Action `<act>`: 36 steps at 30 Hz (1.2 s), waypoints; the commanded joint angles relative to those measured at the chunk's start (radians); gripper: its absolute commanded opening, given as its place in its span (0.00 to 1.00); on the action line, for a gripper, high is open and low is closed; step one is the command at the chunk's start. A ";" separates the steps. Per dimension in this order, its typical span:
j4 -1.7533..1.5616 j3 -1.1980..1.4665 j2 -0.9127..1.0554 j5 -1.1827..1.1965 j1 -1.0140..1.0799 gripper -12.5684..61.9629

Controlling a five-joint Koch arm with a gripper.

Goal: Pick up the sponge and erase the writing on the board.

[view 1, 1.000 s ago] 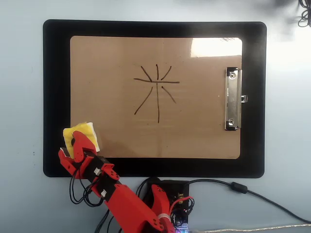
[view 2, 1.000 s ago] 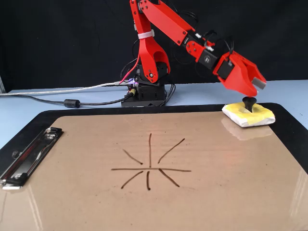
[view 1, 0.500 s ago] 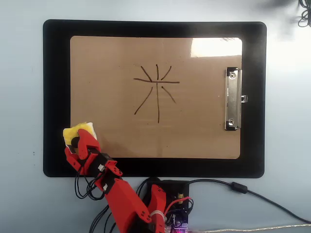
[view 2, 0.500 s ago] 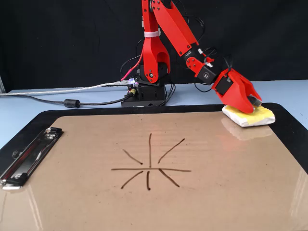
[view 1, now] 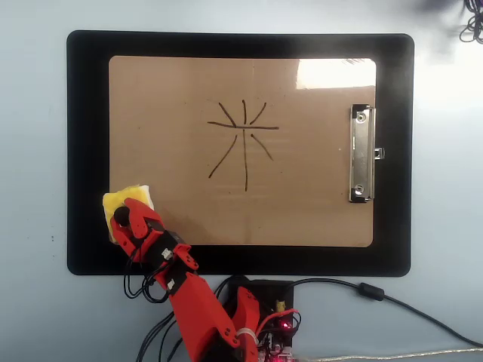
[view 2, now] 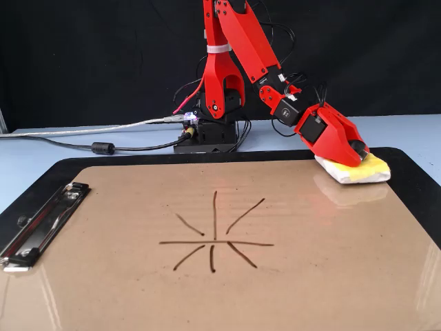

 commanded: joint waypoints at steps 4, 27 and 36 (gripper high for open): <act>0.169 -0.021 0.328 -0.207 0.110 0.06; 0.841 0.046 0.635 0.012 1.040 0.06; 0.466 0.031 0.339 0.014 1.068 0.06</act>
